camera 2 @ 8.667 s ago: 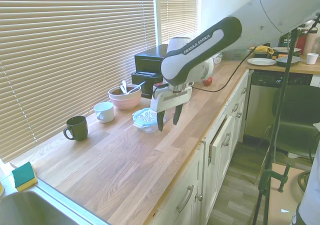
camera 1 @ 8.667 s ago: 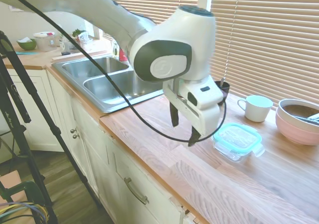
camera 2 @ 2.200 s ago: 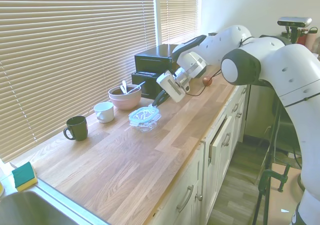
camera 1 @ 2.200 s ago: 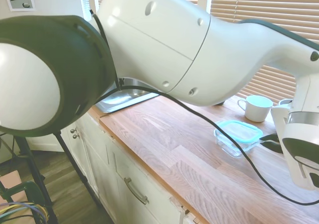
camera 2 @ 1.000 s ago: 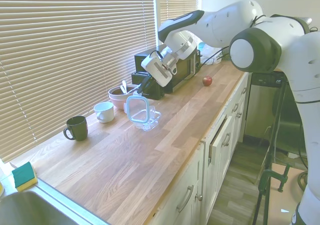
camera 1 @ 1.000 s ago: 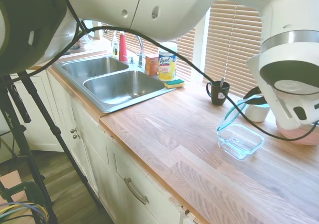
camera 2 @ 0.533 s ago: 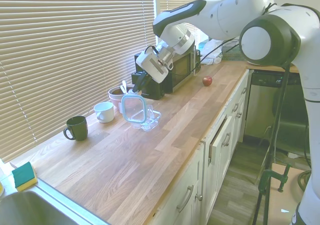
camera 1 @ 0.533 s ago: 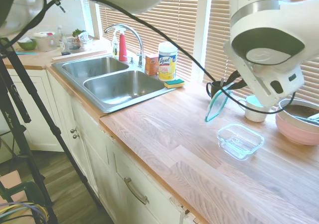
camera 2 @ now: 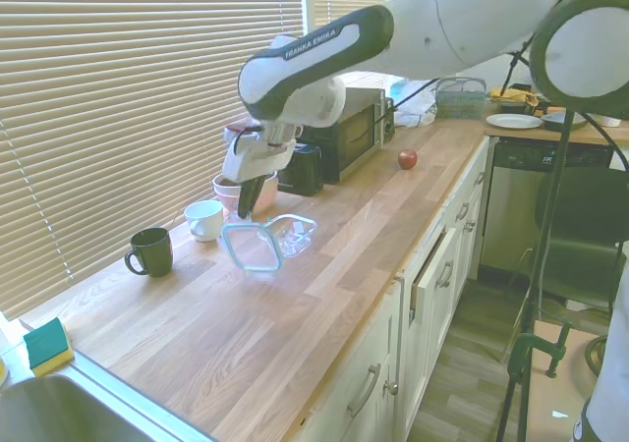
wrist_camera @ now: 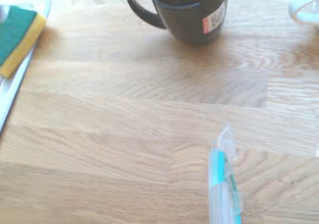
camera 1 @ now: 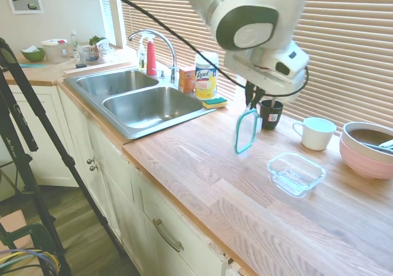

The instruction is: Uncover the lid of the food container

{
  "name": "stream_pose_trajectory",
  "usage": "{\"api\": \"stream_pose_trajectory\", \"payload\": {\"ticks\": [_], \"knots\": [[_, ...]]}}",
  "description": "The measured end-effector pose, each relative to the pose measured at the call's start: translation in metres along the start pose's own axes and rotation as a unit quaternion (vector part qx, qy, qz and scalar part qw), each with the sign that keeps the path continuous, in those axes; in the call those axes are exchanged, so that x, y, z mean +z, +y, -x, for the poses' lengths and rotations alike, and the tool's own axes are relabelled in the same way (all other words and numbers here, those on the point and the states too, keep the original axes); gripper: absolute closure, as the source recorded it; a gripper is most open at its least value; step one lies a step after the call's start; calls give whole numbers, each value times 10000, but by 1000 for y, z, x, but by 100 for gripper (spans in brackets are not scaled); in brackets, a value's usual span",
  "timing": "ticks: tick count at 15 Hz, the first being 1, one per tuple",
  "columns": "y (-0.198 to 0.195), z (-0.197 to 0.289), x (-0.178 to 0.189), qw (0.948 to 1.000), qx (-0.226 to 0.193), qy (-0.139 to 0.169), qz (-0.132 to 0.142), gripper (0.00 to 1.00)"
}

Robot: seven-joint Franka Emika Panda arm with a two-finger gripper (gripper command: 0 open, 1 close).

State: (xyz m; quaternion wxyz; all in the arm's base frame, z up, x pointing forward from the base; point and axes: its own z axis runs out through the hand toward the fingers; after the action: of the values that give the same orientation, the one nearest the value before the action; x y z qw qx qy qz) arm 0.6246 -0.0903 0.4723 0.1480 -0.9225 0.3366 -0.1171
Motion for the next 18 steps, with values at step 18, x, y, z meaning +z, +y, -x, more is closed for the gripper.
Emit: {"api": "stream_pose_trajectory", "payload": {"ticks": [18], "knots": [[-22, 164, 149, 9881, -1064, -398, 1038, 100]]}}
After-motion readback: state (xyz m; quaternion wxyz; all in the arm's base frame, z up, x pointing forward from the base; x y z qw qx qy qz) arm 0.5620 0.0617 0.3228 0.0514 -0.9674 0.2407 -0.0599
